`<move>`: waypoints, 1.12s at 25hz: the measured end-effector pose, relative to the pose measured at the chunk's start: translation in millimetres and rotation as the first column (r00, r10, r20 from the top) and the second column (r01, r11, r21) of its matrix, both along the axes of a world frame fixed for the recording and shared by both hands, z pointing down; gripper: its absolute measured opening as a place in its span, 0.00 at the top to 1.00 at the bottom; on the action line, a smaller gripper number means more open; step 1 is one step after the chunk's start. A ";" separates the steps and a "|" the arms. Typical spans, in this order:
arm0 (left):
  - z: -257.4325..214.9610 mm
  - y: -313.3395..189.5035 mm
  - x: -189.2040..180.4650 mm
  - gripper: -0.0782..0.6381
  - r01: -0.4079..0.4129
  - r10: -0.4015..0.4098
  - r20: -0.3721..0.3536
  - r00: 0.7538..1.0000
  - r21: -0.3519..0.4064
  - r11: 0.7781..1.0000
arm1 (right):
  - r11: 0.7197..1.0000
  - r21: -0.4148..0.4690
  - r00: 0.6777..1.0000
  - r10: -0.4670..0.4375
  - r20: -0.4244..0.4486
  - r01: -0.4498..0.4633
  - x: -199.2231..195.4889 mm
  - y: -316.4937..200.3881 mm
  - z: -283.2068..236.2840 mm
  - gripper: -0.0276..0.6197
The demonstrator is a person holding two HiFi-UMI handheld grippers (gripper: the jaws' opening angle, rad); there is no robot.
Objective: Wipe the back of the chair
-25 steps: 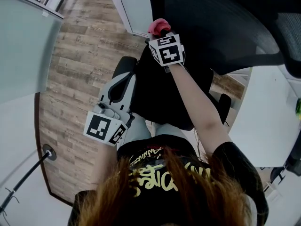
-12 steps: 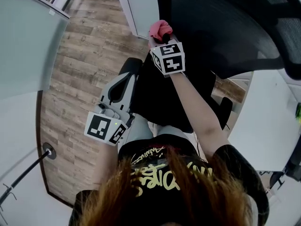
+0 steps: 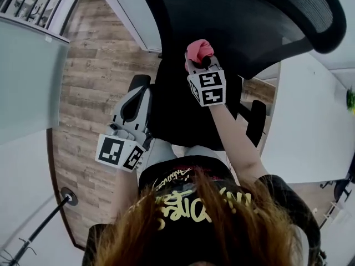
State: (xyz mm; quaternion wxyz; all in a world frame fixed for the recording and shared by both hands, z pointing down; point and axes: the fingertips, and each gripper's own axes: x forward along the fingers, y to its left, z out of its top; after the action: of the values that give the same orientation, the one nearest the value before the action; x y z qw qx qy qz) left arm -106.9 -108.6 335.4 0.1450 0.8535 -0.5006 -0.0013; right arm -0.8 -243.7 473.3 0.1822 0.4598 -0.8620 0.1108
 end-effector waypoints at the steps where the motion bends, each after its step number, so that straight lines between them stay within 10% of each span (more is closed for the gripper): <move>1: -0.3 0.7 4.2 0.90 -0.007 0.007 0.003 1.000 -0.002 1.000 | 0.999 -0.002 0.999 0.033 -0.002 -0.033 16.8 1.8 1.8 0.86; 15: -5.9 0.6 62.4 0.90 -0.113 0.113 0.055 0.992 -0.002 0.994 | 0.871 -0.025 0.870 0.489 -0.061 -0.491 228.3 12.8 30.8 0.86; 28: 7.5 8.5 81.1 0.90 -0.102 0.104 0.064 0.993 -0.028 0.994 | 0.761 -0.064 0.763 0.639 -0.096 -0.646 299.1 9.3 66.0 0.86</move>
State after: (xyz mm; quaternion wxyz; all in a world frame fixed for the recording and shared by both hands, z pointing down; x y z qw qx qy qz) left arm -25.7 -100.1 342.9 0.1389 0.8759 -0.4603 0.0401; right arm 298.4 -234.4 539.3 0.1838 0.7218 -0.6395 0.1906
